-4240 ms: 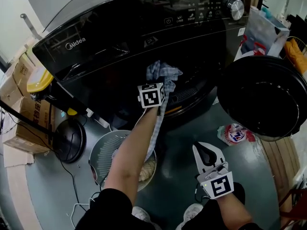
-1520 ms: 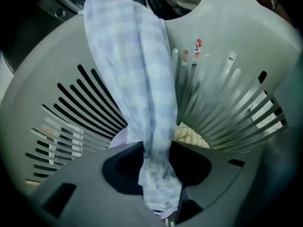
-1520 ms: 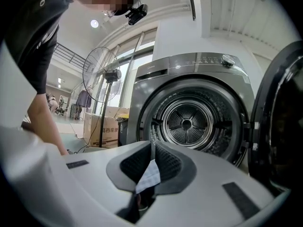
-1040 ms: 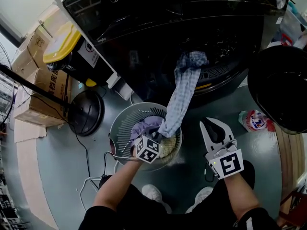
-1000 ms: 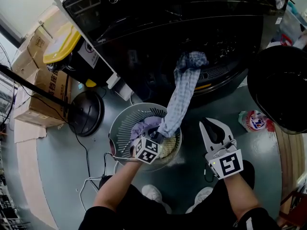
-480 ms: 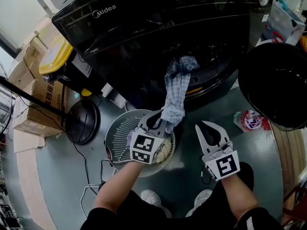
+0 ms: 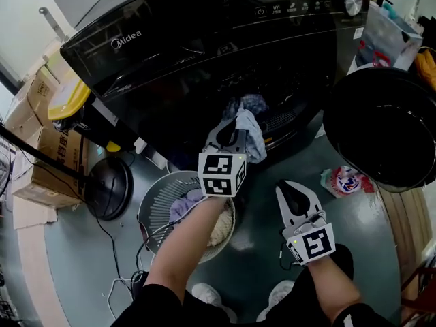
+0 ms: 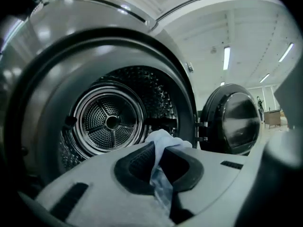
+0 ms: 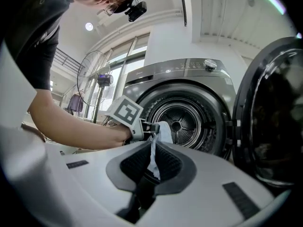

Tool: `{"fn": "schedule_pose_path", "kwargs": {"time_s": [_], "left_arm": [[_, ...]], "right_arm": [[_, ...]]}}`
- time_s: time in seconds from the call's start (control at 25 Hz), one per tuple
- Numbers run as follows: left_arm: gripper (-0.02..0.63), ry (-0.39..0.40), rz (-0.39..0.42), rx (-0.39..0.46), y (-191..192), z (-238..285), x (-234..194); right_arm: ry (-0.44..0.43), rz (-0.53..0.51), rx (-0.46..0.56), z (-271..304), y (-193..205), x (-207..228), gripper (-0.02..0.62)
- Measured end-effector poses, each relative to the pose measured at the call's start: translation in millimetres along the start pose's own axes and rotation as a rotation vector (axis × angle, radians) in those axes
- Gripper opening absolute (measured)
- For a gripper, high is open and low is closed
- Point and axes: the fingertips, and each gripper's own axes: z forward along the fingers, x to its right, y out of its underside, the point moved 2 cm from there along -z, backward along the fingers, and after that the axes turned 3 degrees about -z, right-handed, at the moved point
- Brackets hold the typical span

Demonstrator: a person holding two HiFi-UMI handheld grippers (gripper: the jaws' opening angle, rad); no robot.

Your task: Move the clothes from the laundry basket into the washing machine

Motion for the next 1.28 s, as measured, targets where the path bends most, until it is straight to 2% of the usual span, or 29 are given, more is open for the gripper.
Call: {"fn": "schedule_pose_path", "kwargs": {"time_s": [0.4, 0.52, 0.6, 0.68, 0.76, 0.88, 1.08, 1.16, 1.28], "left_arm": [[0.021, -0.151, -0.017, 0.0, -15.6, 106.3, -53.1], [0.021, -0.176, -0.043, -0.057, -2.8, 127.3, -66.9], [0.034, -0.19, -0.099, -0.124, 15.4, 141.7, -79.1], [0.297, -0.197, -0.174, -0.198, 37.4, 150.8, -91.7], [0.31, -0.213, -0.198, -0.218, 47.3, 149.1, -99.1], [0.31, -0.196, -0.111, -0.173, 42.1, 135.9, -87.2], [0.308, -0.09, 0.037, -0.066, 20.4, 97.5, -42.1], [0.308, -0.059, 0.063, -0.025, 13.5, 77.3, -26.7], [0.308, -0.027, 0.041, 0.011, 11.7, 41.4, -5.9]], "right_arm": [[0.062, -0.02, -0.056, -10.4, 26.9, 32.3, 0.015], [0.06, -0.01, -0.065, -10.5, 30.2, 33.9, 0.015], [0.054, -0.008, -0.065, -10.1, 30.6, 32.4, 0.015], [0.044, -0.015, -0.066, -10.4, 31.0, 27.6, 0.015], [0.039, -0.016, -0.065, -10.7, 31.5, 25.0, 0.015], [0.035, -0.007, -0.07, -9.6, 35.4, 24.7, 0.015], [0.032, 0.006, -0.064, -0.7, 37.7, 24.2, 0.015], [0.029, 0.006, -0.061, 3.4, 36.7, 24.1, 0.015], [0.027, 0.003, -0.061, 5.8, 36.7, 23.7, 0.015]]}}
